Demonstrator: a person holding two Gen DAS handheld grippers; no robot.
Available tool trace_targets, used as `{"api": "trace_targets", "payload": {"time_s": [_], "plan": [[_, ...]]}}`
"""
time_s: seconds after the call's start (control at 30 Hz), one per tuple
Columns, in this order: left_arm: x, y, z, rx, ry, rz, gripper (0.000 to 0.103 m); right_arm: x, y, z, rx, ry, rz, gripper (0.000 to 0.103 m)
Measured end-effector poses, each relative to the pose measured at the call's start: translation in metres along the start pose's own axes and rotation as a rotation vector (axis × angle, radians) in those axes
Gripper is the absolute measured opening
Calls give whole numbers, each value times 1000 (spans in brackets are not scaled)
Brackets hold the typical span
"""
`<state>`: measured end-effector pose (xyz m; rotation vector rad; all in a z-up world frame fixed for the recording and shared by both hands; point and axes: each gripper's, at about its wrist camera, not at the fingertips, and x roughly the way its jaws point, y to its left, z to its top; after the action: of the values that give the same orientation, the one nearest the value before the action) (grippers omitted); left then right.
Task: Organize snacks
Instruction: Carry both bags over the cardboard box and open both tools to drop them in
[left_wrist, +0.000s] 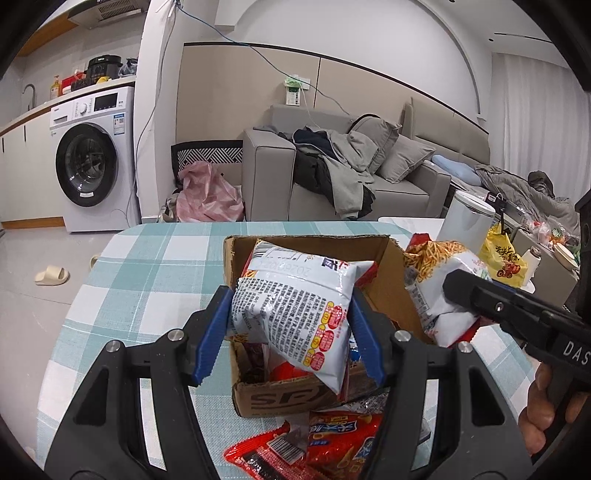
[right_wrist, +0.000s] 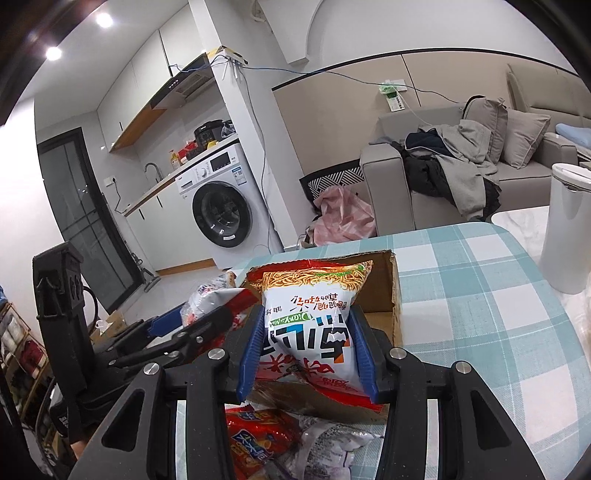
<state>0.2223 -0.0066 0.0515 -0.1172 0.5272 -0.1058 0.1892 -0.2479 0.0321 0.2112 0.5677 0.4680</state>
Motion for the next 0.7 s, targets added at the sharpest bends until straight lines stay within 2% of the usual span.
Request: {"api": "trace_targets", "payload": {"time_s": [0.33, 0.7], "plan": [[31, -7, -7, 19, 2, -5, 60, 29, -4, 1, -10, 28, -42, 45], [40, -3, -12, 12, 2, -7, 60, 55, -16, -1, -5, 71, -82, 45]]}}
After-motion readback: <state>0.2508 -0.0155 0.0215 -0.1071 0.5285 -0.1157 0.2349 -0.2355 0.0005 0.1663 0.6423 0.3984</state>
